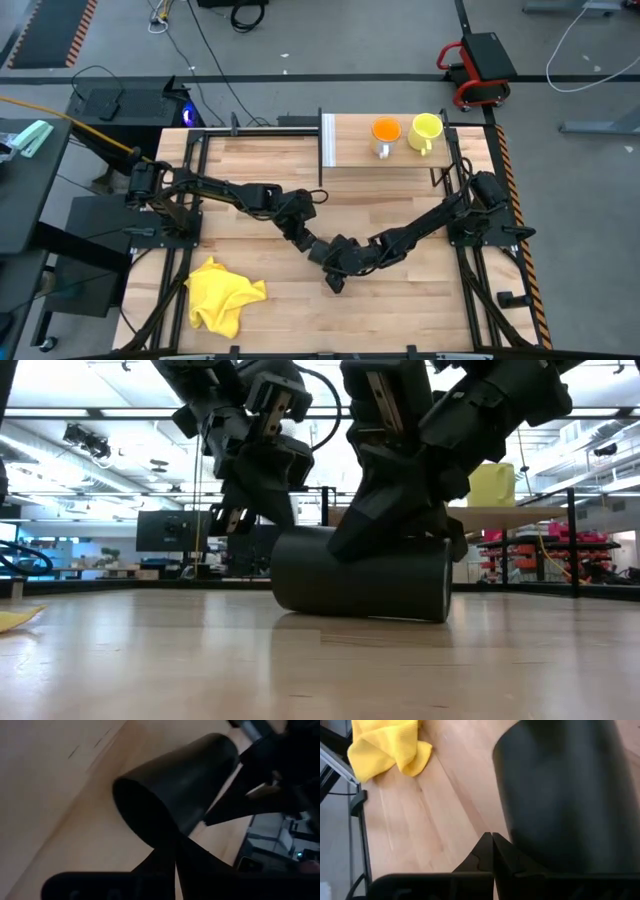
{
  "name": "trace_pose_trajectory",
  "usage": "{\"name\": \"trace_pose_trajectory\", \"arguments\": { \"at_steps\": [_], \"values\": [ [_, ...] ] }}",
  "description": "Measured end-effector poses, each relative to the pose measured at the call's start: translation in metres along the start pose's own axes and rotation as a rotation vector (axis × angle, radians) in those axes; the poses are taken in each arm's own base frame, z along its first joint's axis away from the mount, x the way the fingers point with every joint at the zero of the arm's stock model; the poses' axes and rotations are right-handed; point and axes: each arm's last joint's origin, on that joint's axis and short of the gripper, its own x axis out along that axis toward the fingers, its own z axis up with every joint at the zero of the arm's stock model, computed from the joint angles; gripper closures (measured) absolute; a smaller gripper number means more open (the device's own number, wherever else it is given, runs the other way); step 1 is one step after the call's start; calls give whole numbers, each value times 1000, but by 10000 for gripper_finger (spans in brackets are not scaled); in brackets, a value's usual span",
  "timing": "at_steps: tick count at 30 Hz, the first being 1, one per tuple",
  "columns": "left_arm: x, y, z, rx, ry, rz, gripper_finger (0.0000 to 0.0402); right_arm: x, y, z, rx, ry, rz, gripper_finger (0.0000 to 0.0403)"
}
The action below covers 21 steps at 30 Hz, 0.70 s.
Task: Stack small to large cups/mugs on shelf
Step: Put the black cup on the shelf
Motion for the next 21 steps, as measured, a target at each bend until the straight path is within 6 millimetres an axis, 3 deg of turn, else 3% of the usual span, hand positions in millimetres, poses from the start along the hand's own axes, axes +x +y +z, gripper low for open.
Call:
{"name": "trace_pose_trajectory", "arguments": {
  "at_steps": [7,11,15,18,21],
  "values": [
    [1,-4,1,8,-20,-32,389,-4,1,1,-5,4,-6,403],
    [1,-4,1,13,-16,-26,380,-36,16,6,-8,-46,14,403],
    [-1,-1,3,23,-21,-16,380,-72,19,2,18,-81,-94,403],
    [-3,6,5,12,-17,14,388,-82,13,-9,50,-52,-197,403],
    [-6,15,6,5,-22,96,393,-81,10,-22,91,-24,-256,403]
  ]
}}
